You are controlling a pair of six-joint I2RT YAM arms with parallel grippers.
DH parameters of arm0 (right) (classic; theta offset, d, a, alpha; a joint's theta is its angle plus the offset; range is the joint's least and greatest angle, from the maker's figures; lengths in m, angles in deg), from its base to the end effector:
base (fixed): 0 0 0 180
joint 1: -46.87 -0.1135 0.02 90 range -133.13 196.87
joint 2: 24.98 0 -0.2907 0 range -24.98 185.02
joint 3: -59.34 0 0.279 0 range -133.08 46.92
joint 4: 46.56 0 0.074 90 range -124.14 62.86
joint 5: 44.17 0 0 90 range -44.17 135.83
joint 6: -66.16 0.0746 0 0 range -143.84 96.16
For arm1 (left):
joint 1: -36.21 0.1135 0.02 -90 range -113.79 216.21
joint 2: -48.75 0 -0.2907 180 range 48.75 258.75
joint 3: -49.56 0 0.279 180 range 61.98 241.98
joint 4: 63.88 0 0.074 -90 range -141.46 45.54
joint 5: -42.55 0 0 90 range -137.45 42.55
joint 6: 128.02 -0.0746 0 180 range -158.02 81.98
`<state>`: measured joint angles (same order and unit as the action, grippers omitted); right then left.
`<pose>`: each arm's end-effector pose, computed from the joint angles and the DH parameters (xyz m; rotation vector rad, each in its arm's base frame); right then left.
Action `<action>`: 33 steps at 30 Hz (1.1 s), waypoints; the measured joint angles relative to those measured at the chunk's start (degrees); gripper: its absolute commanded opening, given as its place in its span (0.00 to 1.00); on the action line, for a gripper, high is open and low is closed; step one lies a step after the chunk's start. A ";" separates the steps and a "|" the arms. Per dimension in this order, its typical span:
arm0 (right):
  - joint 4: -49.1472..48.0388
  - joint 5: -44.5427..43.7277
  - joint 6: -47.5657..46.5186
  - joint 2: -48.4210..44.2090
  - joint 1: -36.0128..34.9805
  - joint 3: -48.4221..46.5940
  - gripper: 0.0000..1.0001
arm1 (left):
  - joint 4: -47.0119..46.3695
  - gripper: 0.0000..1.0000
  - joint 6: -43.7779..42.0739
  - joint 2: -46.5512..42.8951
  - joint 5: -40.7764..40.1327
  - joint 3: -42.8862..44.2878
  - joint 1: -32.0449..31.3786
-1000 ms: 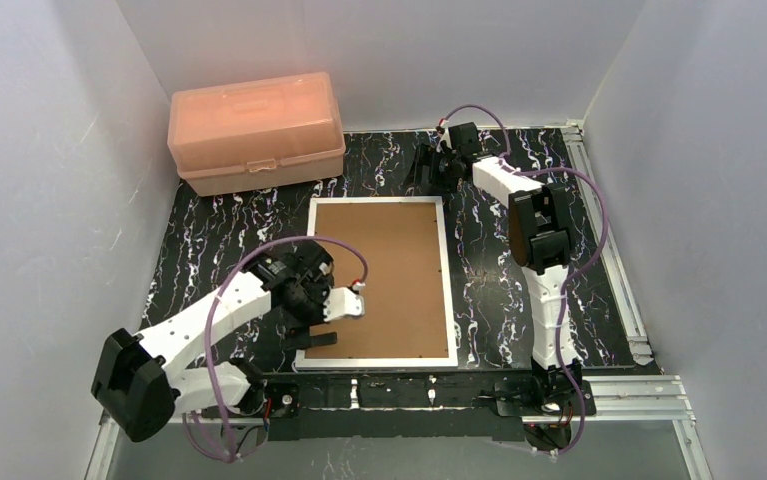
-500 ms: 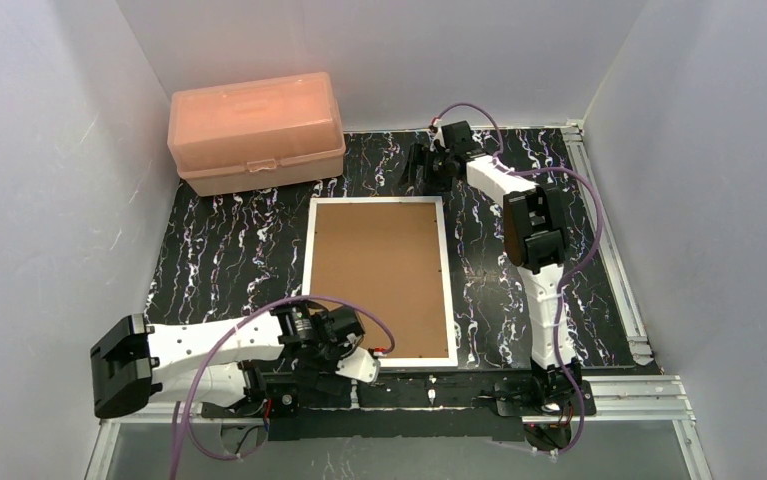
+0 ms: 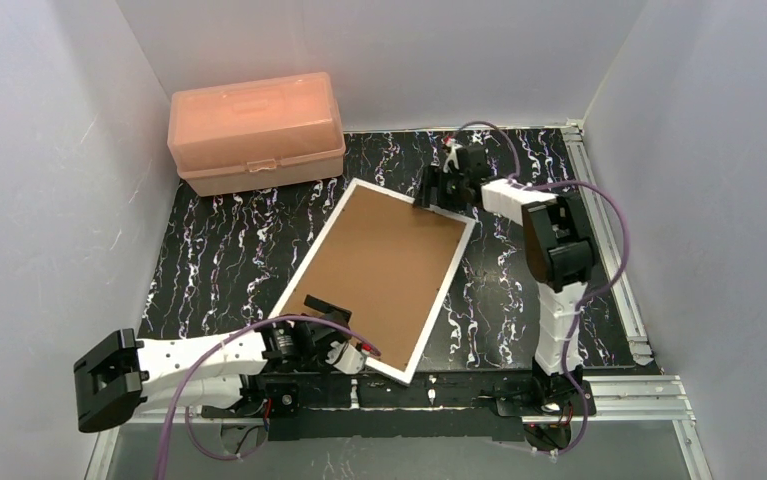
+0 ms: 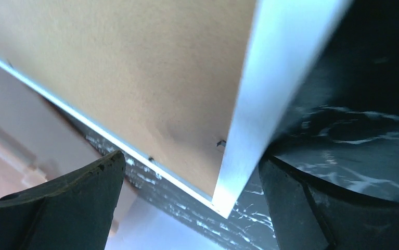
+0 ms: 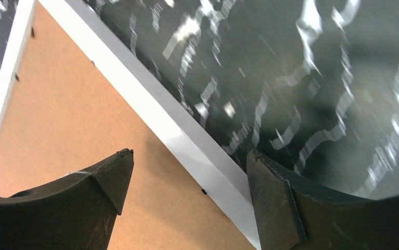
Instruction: Put the photo into the frame
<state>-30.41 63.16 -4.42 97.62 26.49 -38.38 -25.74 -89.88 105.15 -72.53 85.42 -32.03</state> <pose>0.4978 0.2086 0.1457 -0.1823 2.3419 0.6990 0.1013 -0.1684 0.1368 2.0940 1.3869 0.4518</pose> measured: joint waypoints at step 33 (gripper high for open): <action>-6.60 -0.02 18.01 -45.75 -2.99 55.17 0.89 | -16.31 0.94 -0.35 38.60 5.14 33.97 44.81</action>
<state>-37.01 63.13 13.59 51.88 23.49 16.79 -42.05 -90.23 143.75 -67.40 119.39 12.77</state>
